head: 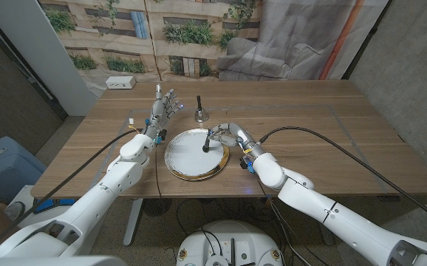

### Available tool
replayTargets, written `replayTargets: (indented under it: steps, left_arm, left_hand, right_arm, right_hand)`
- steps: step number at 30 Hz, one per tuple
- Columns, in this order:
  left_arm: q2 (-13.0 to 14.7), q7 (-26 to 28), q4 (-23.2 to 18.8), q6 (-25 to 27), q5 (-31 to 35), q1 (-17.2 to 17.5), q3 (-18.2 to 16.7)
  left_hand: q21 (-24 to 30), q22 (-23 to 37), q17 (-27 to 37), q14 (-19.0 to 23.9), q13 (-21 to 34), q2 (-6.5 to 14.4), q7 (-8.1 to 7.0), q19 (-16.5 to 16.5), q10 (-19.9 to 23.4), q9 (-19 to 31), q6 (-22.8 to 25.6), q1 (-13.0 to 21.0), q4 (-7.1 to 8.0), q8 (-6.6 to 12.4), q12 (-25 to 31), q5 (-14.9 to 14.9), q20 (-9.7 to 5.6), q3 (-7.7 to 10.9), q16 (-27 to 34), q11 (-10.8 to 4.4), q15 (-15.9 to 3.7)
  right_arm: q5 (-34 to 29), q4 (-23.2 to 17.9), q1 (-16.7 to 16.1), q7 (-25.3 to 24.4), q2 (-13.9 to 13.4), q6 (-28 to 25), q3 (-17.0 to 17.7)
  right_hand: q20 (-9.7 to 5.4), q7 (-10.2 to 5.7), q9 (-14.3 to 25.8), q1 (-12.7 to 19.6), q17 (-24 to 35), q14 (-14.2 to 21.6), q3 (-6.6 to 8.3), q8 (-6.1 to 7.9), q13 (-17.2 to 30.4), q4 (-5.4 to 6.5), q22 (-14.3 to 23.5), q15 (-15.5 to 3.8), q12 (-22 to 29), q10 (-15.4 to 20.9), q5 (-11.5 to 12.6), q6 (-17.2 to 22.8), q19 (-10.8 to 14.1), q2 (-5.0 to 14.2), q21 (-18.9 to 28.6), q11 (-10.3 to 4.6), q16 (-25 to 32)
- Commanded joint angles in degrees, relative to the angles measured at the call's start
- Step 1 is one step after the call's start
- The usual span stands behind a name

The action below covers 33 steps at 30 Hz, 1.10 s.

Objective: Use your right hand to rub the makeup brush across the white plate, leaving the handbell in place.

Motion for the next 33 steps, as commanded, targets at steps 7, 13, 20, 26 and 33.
replayTargets:
  steps: [7, 13, 20, 26, 33]
  left_arm:
    - [0.00, 0.01, -0.02, -0.01, 0.00, 0.02, 0.00]
    - [0.00, 0.01, -0.03, -0.01, 0.00, 0.03, 0.00]
    - [0.00, 0.02, -0.05, -0.01, 0.00, 0.04, 0.00]
    - [0.00, 0.02, -0.05, -0.01, 0.00, 0.04, 0.00]
    - [-0.01, 0.03, -0.05, -0.01, 0.01, 0.03, 0.01]
  left_hand:
    - [0.38, 0.27, 0.09, 0.54, 0.16, 0.90, -0.38, 0.37, 0.11, 0.13, 0.11, -0.02, 0.42, 0.21, 0.40, 0.44, 0.07, -0.14, 0.17, -0.46, -0.77]
    - [0.38, 0.27, 0.09, 0.52, 0.16, 0.90, -0.38, 0.37, 0.10, 0.13, 0.10, -0.02, 0.42, 0.20, 0.40, 0.44, 0.07, -0.14, 0.17, -0.48, -0.73]
    - [0.38, 0.27, 0.09, 0.57, 0.16, 0.90, -0.38, 0.37, 0.09, 0.13, 0.11, -0.02, 0.41, 0.21, 0.39, 0.44, 0.06, -0.14, 0.19, -0.45, -0.74]
    - [0.38, 0.27, 0.09, 0.55, 0.16, 0.90, -0.38, 0.36, 0.14, 0.13, 0.11, -0.01, 0.41, 0.21, 0.42, 0.44, 0.04, -0.14, 0.18, -0.38, -0.74]
    - [0.38, 0.27, 0.09, 0.59, 0.16, 0.90, -0.38, 0.38, 0.17, 0.13, 0.09, -0.01, 0.41, 0.20, 0.42, 0.44, 0.04, -0.14, 0.19, -0.43, -0.76]
  right_arm:
    - [0.25, -1.66, -0.74, 0.12, -1.67, -1.17, 1.21]
    - [0.29, -2.65, -1.10, 0.57, -2.78, -1.91, 1.69]
    - [0.64, -3.65, -1.78, 0.34, -3.42, -2.92, 2.40]
    - [0.37, -3.78, -1.73, 0.50, -3.87, -2.85, 2.41]
    - [0.15, -4.17, -1.80, 0.70, -4.36, -2.92, 2.49]
  right_hand:
    - [-0.27, -0.02, 0.28, 0.40, 0.19, 0.73, -0.28, 0.32, 0.27, 0.02, 0.28, -8.97, -0.26, 0.08, 0.32, 0.47, -0.05, 0.49, -0.06, 0.32, -0.36]
    - [-0.26, -0.02, 0.28, 0.46, 0.19, 0.72, -0.26, 0.30, 0.28, -0.02, 0.28, -9.04, -0.26, 0.08, 0.34, 0.48, -0.05, 0.50, -0.06, 0.32, -0.39]
    - [-0.27, -0.02, 0.29, 0.46, 0.21, 0.75, -0.27, 0.28, 0.26, -0.01, 0.28, -9.04, -0.31, 0.05, 0.36, 0.50, -0.08, 0.52, -0.07, 0.33, -0.39]
    - [-0.20, -0.02, 0.29, 0.41, 0.18, 0.72, -0.30, 0.25, 0.31, 0.00, 0.28, -8.99, -0.28, 0.08, 0.36, 0.50, -0.05, 0.47, -0.06, 0.34, -0.45]
    - [-0.17, -0.02, 0.29, 0.39, 0.19, 0.73, -0.33, 0.23, 0.31, 0.01, 0.28, -8.97, -0.29, 0.08, 0.37, 0.51, -0.05, 0.45, -0.05, 0.34, -0.47]
